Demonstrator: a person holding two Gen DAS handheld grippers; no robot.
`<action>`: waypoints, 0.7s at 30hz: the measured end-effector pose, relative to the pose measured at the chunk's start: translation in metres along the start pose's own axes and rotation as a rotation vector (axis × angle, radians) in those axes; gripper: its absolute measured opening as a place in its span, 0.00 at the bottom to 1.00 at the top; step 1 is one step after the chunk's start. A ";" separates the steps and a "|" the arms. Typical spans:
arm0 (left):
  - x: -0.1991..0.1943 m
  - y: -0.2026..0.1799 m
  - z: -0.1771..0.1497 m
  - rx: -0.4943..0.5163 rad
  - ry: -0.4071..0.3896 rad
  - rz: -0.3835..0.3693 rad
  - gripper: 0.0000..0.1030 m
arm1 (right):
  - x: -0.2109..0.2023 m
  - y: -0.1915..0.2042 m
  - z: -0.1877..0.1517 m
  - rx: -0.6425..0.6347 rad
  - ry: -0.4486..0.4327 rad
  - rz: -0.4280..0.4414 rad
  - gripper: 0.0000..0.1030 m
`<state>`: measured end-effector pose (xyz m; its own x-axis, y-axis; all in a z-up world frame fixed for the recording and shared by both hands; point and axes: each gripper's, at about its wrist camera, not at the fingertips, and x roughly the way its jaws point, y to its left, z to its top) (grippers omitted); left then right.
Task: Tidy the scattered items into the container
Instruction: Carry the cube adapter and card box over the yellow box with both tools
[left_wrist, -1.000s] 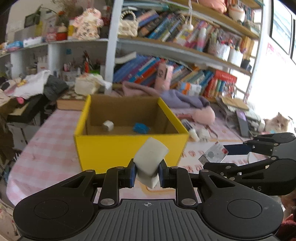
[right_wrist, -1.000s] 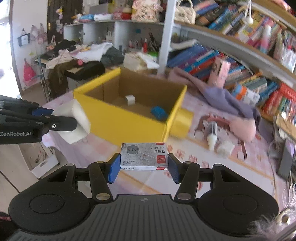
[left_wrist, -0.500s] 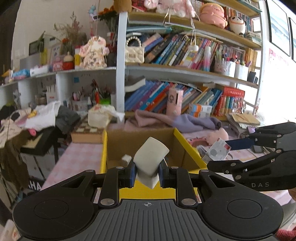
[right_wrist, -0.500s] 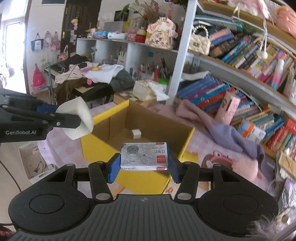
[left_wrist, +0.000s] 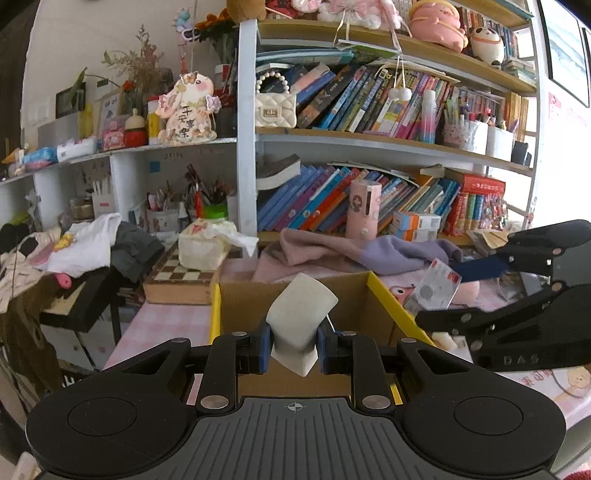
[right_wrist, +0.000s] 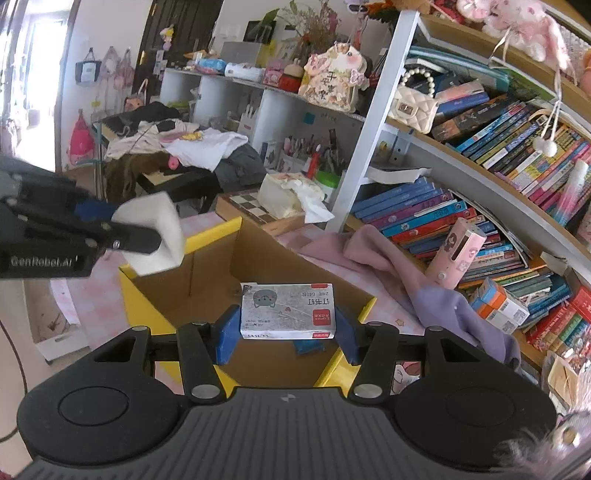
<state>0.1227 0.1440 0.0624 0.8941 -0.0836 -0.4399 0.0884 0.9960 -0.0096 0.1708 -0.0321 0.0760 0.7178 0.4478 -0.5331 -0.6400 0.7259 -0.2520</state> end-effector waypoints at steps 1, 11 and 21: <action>0.005 0.000 0.002 0.001 0.004 0.004 0.22 | 0.005 -0.002 0.000 -0.001 0.004 0.006 0.50; 0.072 0.002 0.006 0.037 0.109 0.039 0.22 | 0.072 -0.015 0.009 -0.058 0.050 0.082 0.50; 0.133 0.008 -0.001 0.105 0.243 0.077 0.22 | 0.141 -0.023 -0.004 -0.162 0.157 0.176 0.50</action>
<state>0.2422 0.1413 0.0027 0.7696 0.0148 -0.6383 0.0806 0.9895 0.1201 0.2857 0.0125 0.0030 0.5489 0.4641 -0.6952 -0.7954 0.5456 -0.2638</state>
